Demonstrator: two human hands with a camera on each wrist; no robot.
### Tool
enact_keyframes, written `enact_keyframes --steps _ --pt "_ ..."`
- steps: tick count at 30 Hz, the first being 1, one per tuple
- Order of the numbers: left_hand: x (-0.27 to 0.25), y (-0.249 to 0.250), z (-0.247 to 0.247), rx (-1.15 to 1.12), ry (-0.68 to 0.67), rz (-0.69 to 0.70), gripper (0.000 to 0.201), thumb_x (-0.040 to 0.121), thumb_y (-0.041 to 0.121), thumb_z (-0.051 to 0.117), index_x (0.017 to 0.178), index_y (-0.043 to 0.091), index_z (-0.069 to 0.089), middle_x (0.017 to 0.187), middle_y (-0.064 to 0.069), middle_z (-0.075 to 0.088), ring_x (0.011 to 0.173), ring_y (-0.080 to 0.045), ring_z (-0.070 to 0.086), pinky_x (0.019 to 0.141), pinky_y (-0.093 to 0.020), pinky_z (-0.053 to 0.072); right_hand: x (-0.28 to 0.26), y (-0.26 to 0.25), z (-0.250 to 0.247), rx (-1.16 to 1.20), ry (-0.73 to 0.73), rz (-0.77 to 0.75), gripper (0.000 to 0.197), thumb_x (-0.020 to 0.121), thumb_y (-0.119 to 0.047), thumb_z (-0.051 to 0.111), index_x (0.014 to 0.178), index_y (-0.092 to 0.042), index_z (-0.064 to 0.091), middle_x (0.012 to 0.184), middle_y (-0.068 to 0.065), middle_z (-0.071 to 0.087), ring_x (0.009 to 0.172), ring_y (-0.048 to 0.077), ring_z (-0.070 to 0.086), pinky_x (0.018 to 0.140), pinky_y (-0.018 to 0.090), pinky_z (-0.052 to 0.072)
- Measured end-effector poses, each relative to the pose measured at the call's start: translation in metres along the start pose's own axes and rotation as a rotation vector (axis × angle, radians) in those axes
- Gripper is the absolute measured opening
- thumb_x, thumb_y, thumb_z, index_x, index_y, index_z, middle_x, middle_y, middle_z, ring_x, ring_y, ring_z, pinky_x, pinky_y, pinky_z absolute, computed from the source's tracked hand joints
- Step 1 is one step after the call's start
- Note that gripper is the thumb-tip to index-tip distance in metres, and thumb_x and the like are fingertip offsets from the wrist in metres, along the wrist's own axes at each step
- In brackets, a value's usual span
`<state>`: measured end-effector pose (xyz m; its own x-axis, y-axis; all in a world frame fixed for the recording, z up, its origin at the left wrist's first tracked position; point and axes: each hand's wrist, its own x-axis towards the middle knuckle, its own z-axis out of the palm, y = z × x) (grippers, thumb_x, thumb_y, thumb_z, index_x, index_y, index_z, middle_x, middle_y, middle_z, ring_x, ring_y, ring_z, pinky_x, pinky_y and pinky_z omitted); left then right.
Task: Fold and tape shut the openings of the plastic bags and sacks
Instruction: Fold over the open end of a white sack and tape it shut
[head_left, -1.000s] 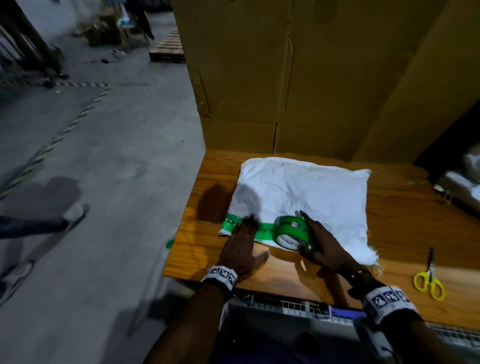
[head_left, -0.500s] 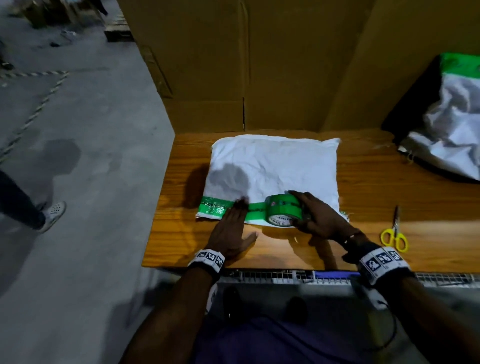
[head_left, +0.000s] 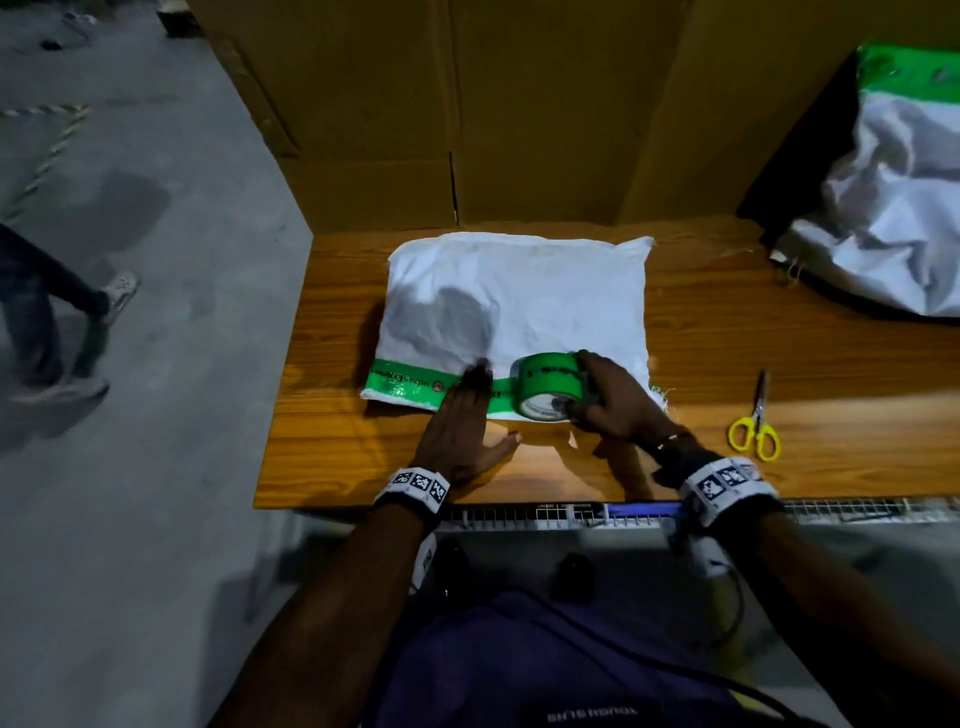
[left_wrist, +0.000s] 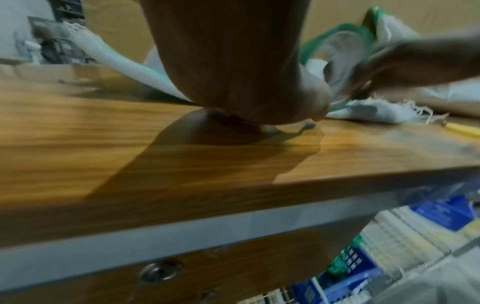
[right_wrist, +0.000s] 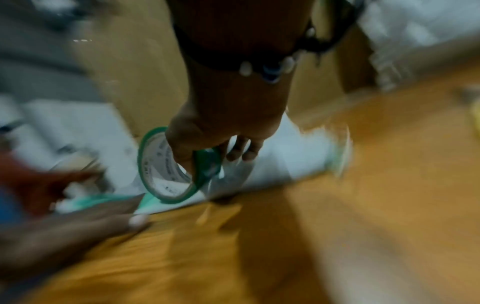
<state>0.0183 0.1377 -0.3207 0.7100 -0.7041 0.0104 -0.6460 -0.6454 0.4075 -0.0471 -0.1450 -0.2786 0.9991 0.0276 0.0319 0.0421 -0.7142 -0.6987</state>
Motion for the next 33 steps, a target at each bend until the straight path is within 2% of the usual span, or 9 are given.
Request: enact_keyframes --steps 4,10,13,19,22,24,27,29,33 --pt "0.004 0.007 0.005 0.029 0.004 -0.022 0.108 0.096 0.073 0.049 0.167 0.013 -0.006 0.175 -0.006 -0.008 0.161 -0.019 -0.009 0.131 -0.044 0.010 -0.009 0.016 -0.032 -0.143 -0.052 -0.031 0.072 0.087 -0.056 0.080 0.138 -0.012 0.053 0.121 0.007 0.060 0.106 0.024 0.057 0.085 0.033 0.047" --pt "0.016 0.045 0.014 -0.038 0.055 -0.019 0.106 0.096 0.064 0.055 0.166 0.009 -0.002 0.175 -0.011 -0.004 0.162 -0.021 -0.004 0.131 -0.041 0.008 -0.022 0.030 0.003 0.163 -0.064 0.137 0.075 0.073 -0.051 0.088 0.134 -0.027 0.049 0.113 0.006 0.066 0.103 0.026 0.063 0.081 0.055 0.055" --pt "0.020 0.055 0.023 -0.050 0.048 -0.022 0.106 0.095 0.065 0.057 0.166 0.007 0.004 0.175 -0.011 0.006 0.162 -0.022 0.002 0.130 -0.045 0.015 -0.023 0.019 0.001 0.171 -0.028 0.150 0.073 0.073 -0.053 0.083 0.133 -0.024 0.053 0.104 0.004 0.063 0.092 0.025 0.058 0.077 0.053 0.053" --pt "0.018 0.049 0.026 0.038 -0.003 -0.043 0.106 0.094 0.069 0.052 0.167 0.013 0.001 0.176 -0.004 -0.003 0.162 -0.017 -0.004 0.131 -0.044 0.011 -0.026 0.022 -0.067 -0.089 -0.131 -0.054 0.088 0.079 -0.054 0.068 0.144 0.004 0.053 0.136 0.026 0.056 0.121 0.039 0.053 0.098 0.048 0.045" --pt "0.019 0.051 0.028 0.043 -0.018 -0.069 0.105 0.096 0.071 0.049 0.167 0.014 -0.003 0.175 -0.002 -0.010 0.161 -0.015 -0.009 0.131 -0.041 0.005 -0.031 0.044 -0.080 -0.133 -0.169 -0.068 0.091 0.080 -0.060 0.066 0.150 -0.004 0.048 0.135 0.015 0.052 0.116 0.032 0.054 0.092 0.046 0.051" --pt "0.020 0.053 0.026 0.054 -0.009 -0.070 0.104 0.096 0.070 0.049 0.167 0.011 0.001 0.175 -0.006 -0.006 0.161 -0.018 -0.005 0.131 -0.042 0.007 -0.038 0.048 -0.068 0.081 -0.172 -0.011 0.089 0.080 -0.055 0.066 0.153 -0.009 0.043 0.136 0.010 0.052 0.115 0.029 0.058 0.087 0.043 0.052" --pt "0.027 0.068 0.025 0.025 0.039 -0.075 0.101 0.094 0.065 0.051 0.166 0.007 0.009 0.175 -0.011 0.003 0.162 -0.021 0.001 0.131 -0.040 0.007 -0.046 0.051 -0.037 0.416 -0.079 0.100 0.085 0.084 -0.038 0.080 0.153 -0.012 0.040 0.142 0.008 0.059 0.127 0.023 0.062 0.100 0.043 0.057" --pt "0.032 0.078 0.029 0.005 0.029 -0.050 0.100 0.094 0.065 0.050 0.166 0.008 0.011 0.175 -0.011 0.007 0.162 -0.020 0.003 0.131 -0.043 0.011 -0.048 0.054 -0.020 0.406 0.019 0.094 0.084 0.084 -0.033 0.084 0.152 -0.012 0.041 0.142 0.005 0.060 0.129 0.016 0.060 0.104 0.043 0.054" --pt "0.031 0.062 0.031 0.057 0.021 -0.061 0.102 0.096 0.073 0.046 0.167 0.009 0.010 0.175 -0.009 0.009 0.162 -0.021 0.003 0.130 -0.044 0.014 -0.035 0.051 0.001 0.365 0.065 0.100 0.085 0.087 -0.050 0.080 0.155 -0.026 0.035 0.141 -0.004 0.061 0.124 0.020 0.061 0.099 0.049 0.053"
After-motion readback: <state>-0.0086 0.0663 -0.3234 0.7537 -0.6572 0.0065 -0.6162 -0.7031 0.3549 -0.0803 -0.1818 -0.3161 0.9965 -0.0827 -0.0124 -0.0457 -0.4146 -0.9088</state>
